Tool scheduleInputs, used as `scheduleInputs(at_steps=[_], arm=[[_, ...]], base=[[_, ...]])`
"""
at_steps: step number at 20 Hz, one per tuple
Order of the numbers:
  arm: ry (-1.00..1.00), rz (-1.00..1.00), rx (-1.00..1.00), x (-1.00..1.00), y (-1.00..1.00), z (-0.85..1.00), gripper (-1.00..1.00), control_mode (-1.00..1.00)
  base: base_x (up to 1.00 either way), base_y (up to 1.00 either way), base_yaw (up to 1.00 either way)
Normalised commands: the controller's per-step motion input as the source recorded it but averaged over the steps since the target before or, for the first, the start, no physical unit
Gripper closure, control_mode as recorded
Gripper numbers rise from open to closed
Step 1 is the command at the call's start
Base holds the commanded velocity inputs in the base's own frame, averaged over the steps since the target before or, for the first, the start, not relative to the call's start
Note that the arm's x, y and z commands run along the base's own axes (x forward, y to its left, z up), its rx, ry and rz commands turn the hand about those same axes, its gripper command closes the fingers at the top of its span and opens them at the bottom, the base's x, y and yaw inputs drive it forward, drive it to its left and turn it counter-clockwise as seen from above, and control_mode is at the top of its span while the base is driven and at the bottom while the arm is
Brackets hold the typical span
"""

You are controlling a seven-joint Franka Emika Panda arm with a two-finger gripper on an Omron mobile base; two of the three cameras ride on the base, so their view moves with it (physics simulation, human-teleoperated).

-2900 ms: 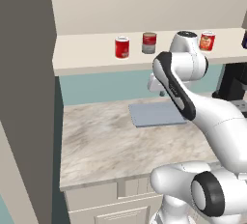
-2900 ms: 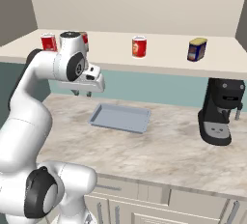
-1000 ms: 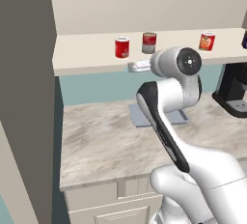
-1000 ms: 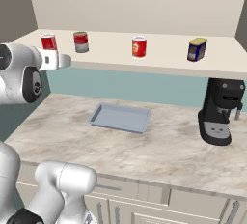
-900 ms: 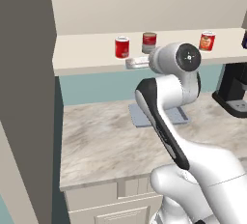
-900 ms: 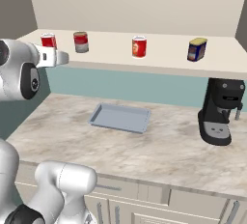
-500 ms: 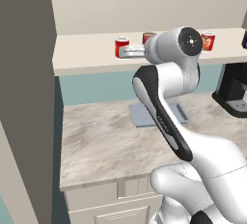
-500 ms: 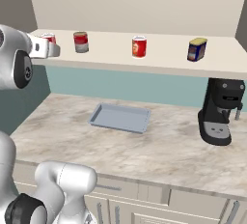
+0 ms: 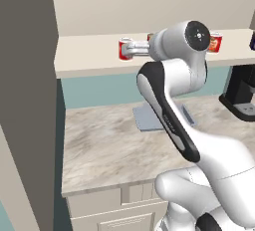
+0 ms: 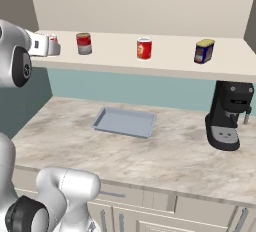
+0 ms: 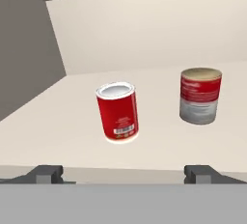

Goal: Stack two cans on top of the other two cans in the cabinet.

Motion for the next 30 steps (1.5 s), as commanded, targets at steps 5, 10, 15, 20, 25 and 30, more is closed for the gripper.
scheduleInputs(at_steps=[5,10,15,20,25,30], arm=[[0.02,0.00,0.00,0.01,0.00,0.03,-1.00,-1.00],[0.00,0.01,0.00,0.16,0.00,-0.04,-1.00,-1.00],[0.00,0.04,0.00,0.25,0.02,-0.10,-1.00,-1.00],[0.02,0.04,-0.01,0.31,0.05,-0.11,-1.00,-1.00],[0.00,0.03,-0.08,0.28,0.13,-0.08,-1.00,-1.00],[0.00,0.01,-0.09,0.33,0.12,-0.05,-1.00,-1.00]], base=[[0.00,0.00,0.00],[0.00,0.00,0.00],[0.00,0.00,0.00],[0.00,0.00,0.00],[0.00,0.00,0.00],[0.00,0.00,0.00]])
